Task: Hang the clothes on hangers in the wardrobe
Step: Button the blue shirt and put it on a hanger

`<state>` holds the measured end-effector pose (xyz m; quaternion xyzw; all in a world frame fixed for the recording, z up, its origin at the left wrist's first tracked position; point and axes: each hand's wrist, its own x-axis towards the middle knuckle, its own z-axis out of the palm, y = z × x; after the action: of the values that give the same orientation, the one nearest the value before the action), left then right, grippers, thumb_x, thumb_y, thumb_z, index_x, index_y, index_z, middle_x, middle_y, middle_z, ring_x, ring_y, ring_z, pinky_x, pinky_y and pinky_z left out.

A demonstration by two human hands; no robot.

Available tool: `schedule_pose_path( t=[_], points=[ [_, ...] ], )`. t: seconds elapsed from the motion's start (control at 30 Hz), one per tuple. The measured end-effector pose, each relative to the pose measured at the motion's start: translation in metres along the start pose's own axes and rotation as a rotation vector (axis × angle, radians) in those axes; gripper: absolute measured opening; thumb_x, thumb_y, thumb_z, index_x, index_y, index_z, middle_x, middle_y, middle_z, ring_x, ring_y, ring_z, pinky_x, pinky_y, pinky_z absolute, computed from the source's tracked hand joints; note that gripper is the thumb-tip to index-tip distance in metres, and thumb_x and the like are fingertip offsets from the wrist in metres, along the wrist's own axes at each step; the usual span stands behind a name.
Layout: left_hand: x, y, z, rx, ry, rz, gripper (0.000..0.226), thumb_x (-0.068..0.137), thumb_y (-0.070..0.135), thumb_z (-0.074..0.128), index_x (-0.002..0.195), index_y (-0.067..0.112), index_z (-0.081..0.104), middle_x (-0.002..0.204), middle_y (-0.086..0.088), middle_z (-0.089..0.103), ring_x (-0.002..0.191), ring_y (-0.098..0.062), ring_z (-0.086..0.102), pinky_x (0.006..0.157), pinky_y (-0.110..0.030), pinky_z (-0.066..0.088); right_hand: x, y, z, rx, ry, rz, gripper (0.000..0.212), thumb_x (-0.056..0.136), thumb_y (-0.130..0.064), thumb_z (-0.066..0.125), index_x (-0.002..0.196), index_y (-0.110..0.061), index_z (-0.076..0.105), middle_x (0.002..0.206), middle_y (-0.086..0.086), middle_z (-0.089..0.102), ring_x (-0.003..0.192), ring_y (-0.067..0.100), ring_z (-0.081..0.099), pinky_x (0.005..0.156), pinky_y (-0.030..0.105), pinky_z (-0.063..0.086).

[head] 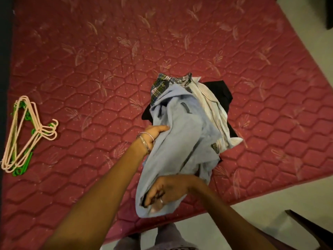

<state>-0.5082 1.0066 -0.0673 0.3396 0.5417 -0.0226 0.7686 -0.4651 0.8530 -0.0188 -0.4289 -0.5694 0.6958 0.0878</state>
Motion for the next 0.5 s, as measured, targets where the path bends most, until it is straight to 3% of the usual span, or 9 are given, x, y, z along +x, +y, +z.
schedule_pose_path(
  t=[0.07,0.13,0.2,0.27,0.3,0.33,0.37,0.43,0.5],
  points=[
    [-0.021,0.0,-0.007,-0.022,0.029,0.045,0.018,0.084,0.01,0.057,0.094,0.0,0.068,0.075,-0.011,0.069,0.06,-0.024,0.062,0.055,-0.027,0.053,0.005,0.027,0.006,-0.274,0.029,0.178,0.027,0.092,-0.01,0.06,0.115,0.003,0.065,0.119,0.02,0.064,0.108,0.032,0.06,0.095,0.034,0.046],
    [-0.044,-0.006,-0.025,-0.019,0.116,0.161,0.01,0.079,0.003,0.055,0.081,0.003,0.064,0.061,-0.007,0.064,0.056,-0.022,0.057,0.051,-0.023,0.047,-0.011,0.048,0.002,-0.507,0.281,0.418,0.029,0.094,-0.022,0.057,0.113,-0.002,0.065,0.114,0.016,0.065,0.103,0.031,0.062,0.087,0.036,0.046],
    [-0.071,-0.016,-0.046,0.024,0.15,0.271,0.025,0.068,0.009,0.064,0.091,0.003,0.062,0.073,-0.007,0.062,0.065,-0.021,0.058,0.056,-0.026,0.047,-0.039,0.048,-0.013,-0.324,0.881,0.652,0.024,0.093,-0.021,0.055,0.102,-0.001,0.066,0.099,0.015,0.067,0.086,0.023,0.059,0.073,0.031,0.043],
    [-0.105,-0.027,-0.071,0.108,0.133,0.359,0.052,0.048,0.022,0.071,0.096,0.006,0.062,0.083,-0.007,0.064,0.075,-0.021,0.06,0.067,-0.034,0.051,-0.049,0.023,-0.02,-0.05,1.549,0.493,0.018,0.092,-0.015,0.059,0.086,0.001,0.064,0.084,0.015,0.066,0.075,0.02,0.054,0.065,0.027,0.036],
    [-0.113,-0.03,-0.08,0.162,0.105,0.41,0.056,0.04,0.026,0.072,0.092,0.007,0.062,0.084,-0.008,0.065,0.077,-0.022,0.061,0.072,-0.037,0.053,-0.049,0.009,-0.028,0.095,1.71,0.321,0.019,0.091,-0.018,0.063,0.081,-0.001,0.063,0.08,0.012,0.066,0.071,0.018,0.054,0.066,0.025,0.037],
    [-0.121,-0.035,-0.088,0.207,0.082,0.44,0.054,0.037,0.027,0.072,0.086,0.007,0.062,0.08,-0.008,0.064,0.075,-0.021,0.06,0.071,-0.037,0.053,-0.042,0.0,-0.035,0.263,1.708,0.177,0.022,0.09,-0.027,0.065,0.081,-0.007,0.064,0.081,0.008,0.066,0.073,0.014,0.057,0.069,0.022,0.041],
    [-0.13,-0.039,-0.094,0.24,0.074,0.466,0.046,0.037,0.024,0.072,0.079,0.009,0.06,0.074,-0.005,0.06,0.069,-0.016,0.057,0.066,-0.033,0.05,-0.029,-0.012,-0.039,0.474,1.592,0.08,0.027,0.09,-0.039,0.064,0.087,-0.012,0.066,0.088,0.004,0.067,0.08,0.012,0.06,0.077,0.024,0.045],
    [-0.159,-0.047,-0.121,0.28,0.037,0.545,0.037,0.042,0.018,0.068,0.076,0.009,0.056,0.066,0.003,0.057,0.059,-0.006,0.052,0.059,-0.025,0.045,0.014,-0.033,-0.03,0.583,1.205,0.206,0.049,0.084,-0.062,0.059,0.109,-0.02,0.066,0.108,0.0,0.067,0.096,0.015,0.063,0.089,0.035,0.051],
    [-0.177,-0.05,-0.14,0.251,0.006,0.628,0.035,0.045,0.016,0.067,0.079,0.01,0.058,0.061,0.013,0.061,0.057,0.001,0.053,0.058,-0.018,0.045,0.046,-0.051,-0.017,0.466,0.858,0.332,0.051,0.082,-0.058,0.064,0.115,-0.019,0.064,0.109,-0.002,0.068,0.096,0.015,0.066,0.084,0.033,0.054]
  ],
)
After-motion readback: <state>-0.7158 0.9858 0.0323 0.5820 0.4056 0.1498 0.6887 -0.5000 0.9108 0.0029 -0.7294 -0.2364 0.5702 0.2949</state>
